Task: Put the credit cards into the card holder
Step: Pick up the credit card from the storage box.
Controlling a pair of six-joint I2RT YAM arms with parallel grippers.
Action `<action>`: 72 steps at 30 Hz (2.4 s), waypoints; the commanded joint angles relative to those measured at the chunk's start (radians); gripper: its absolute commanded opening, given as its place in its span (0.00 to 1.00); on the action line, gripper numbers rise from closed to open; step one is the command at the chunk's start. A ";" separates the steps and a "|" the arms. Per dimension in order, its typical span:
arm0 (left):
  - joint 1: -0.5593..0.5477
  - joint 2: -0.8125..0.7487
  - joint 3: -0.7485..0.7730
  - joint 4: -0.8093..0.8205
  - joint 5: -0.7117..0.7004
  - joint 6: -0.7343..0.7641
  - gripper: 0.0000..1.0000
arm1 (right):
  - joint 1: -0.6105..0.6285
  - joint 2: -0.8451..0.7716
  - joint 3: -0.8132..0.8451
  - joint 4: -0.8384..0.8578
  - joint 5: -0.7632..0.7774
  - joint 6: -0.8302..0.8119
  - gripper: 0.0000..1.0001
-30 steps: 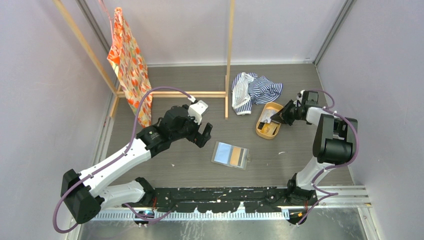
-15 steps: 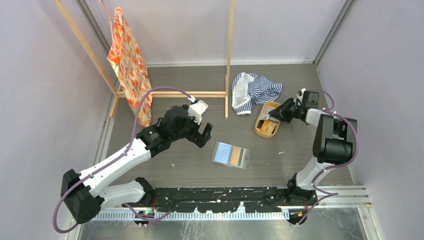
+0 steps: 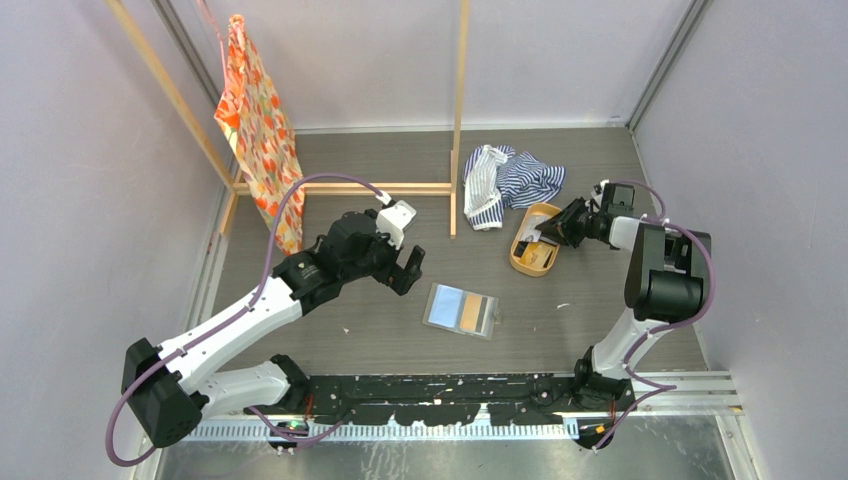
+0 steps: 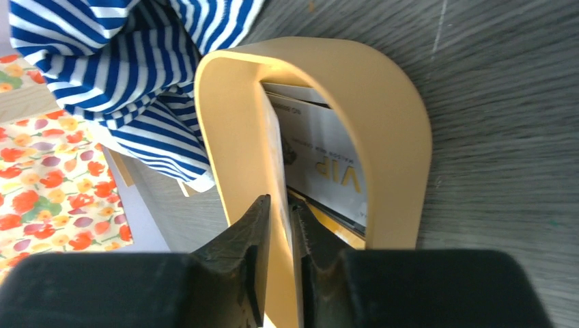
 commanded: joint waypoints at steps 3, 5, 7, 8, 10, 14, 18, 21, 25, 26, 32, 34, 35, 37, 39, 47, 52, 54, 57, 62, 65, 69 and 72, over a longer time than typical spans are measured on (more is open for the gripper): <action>0.004 -0.011 0.007 0.008 -0.005 0.017 1.00 | -0.001 0.015 0.044 -0.029 0.027 -0.041 0.08; 0.004 -0.011 0.007 0.008 -0.006 0.017 1.00 | 0.000 0.009 0.044 -0.028 0.024 -0.052 0.05; 0.004 -0.011 0.007 0.008 -0.006 0.017 1.00 | 0.001 -0.006 0.044 -0.028 0.023 -0.072 0.04; 0.004 -0.010 0.007 0.009 -0.005 0.016 1.00 | 0.001 -0.014 0.046 -0.028 0.017 -0.086 0.02; 0.004 -0.010 0.005 0.014 0.001 0.010 1.00 | -0.006 -0.038 0.061 -0.053 -0.028 -0.147 0.01; 0.004 -0.019 -0.011 0.046 0.051 -0.006 1.00 | -0.027 -0.109 0.098 -0.157 -0.077 -0.276 0.01; 0.016 -0.050 -0.058 0.136 0.168 -0.047 1.00 | -0.059 -0.172 0.122 -0.260 -0.126 -0.384 0.01; 0.018 -0.067 -0.100 0.245 0.259 -0.136 1.00 | -0.071 -0.222 0.161 -0.396 -0.188 -0.519 0.01; 0.018 -0.072 -0.187 0.472 0.304 -0.367 1.00 | -0.075 -0.274 0.193 -0.593 -0.432 -0.789 0.01; 0.018 -0.067 -0.218 0.555 0.301 -0.443 1.00 | -0.074 -0.276 0.199 -0.633 -0.485 -0.826 0.01; 0.018 0.045 -0.388 1.059 0.254 -0.839 0.98 | -0.021 -0.171 0.312 -1.050 -0.698 -1.230 0.01; 0.017 0.107 -0.379 1.116 0.256 -0.891 0.97 | 0.021 -0.113 0.386 -1.305 -0.717 -1.486 0.01; 0.016 0.136 -0.369 1.141 0.259 -0.912 0.96 | 0.044 -0.085 0.416 -1.404 -0.726 -1.600 0.01; 0.013 0.199 -0.351 1.212 0.265 -0.937 0.95 | 0.078 -0.045 0.446 -1.522 -0.742 -1.724 0.01; 0.007 0.256 -0.338 1.292 0.263 -0.943 0.92 | 0.099 -0.036 0.452 -1.534 -0.747 -1.734 0.01; -0.017 0.496 -0.263 1.557 0.245 -1.028 0.74 | 0.127 -0.070 0.442 -1.531 -0.766 -1.733 0.01; -0.033 0.613 -0.195 1.688 0.262 -1.091 0.72 | 0.134 -0.070 0.437 -1.530 -0.769 -1.732 0.02; -0.036 0.640 -0.181 1.703 0.264 -1.099 0.71 | 0.137 -0.069 0.438 -1.530 -0.769 -1.732 0.01; -0.039 0.660 -0.163 1.704 0.266 -1.099 0.67 | 0.143 -0.069 0.437 -1.529 -0.769 -1.732 0.01; -0.039 0.691 -0.131 1.707 0.288 -1.112 0.46 | 0.148 -0.069 0.437 -1.529 -0.767 -1.732 0.01; -0.039 0.704 -0.121 1.708 0.293 -1.114 0.29 | 0.150 -0.070 0.436 -1.526 -0.764 -1.734 0.01; -0.035 0.716 -0.118 1.708 0.305 -1.090 0.01 | 0.156 -0.072 0.436 -1.530 -0.755 -1.740 0.03; -0.022 0.714 -0.130 1.708 0.354 -1.059 0.00 | 0.156 -0.073 0.445 -1.631 -0.750 -1.862 0.31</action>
